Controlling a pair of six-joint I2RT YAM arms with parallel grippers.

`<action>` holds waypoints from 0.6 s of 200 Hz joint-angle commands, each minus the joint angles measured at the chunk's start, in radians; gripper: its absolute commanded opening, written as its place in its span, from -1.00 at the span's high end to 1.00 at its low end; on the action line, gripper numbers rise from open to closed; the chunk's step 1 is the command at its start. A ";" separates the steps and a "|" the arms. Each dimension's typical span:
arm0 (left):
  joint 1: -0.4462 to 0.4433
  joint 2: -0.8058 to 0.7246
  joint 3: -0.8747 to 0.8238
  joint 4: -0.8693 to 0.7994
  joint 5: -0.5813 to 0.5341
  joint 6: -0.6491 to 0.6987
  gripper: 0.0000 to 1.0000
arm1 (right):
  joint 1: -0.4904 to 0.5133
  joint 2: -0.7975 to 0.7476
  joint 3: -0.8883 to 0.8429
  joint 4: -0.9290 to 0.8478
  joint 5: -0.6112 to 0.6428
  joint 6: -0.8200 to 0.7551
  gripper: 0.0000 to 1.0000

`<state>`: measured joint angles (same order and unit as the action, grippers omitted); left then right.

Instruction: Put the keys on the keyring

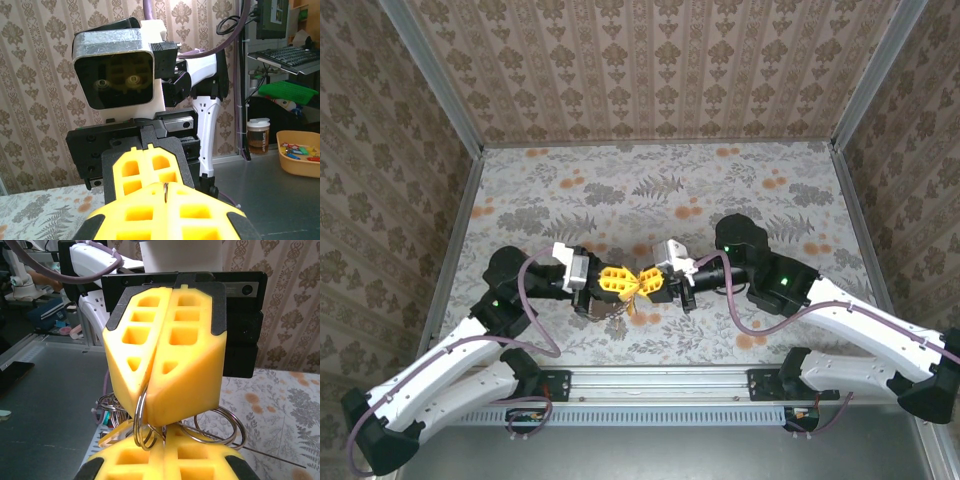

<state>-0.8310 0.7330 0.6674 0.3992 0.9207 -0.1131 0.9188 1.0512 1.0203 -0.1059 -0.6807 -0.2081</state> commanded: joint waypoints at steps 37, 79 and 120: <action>-0.006 -0.022 0.020 -0.017 -0.026 0.015 1.00 | 0.006 -0.048 -0.025 0.029 0.102 0.030 0.35; 0.000 -0.039 0.022 -0.032 -0.036 0.015 1.00 | 0.006 -0.147 -0.111 0.060 0.184 0.016 0.21; 0.000 -0.032 0.026 -0.036 -0.036 0.011 1.00 | 0.009 -0.197 -0.154 0.126 0.199 0.011 0.22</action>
<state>-0.8307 0.7113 0.6674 0.3412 0.8906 -0.1123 0.9207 0.8806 0.8894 -0.0574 -0.5137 -0.1875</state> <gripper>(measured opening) 0.054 0.392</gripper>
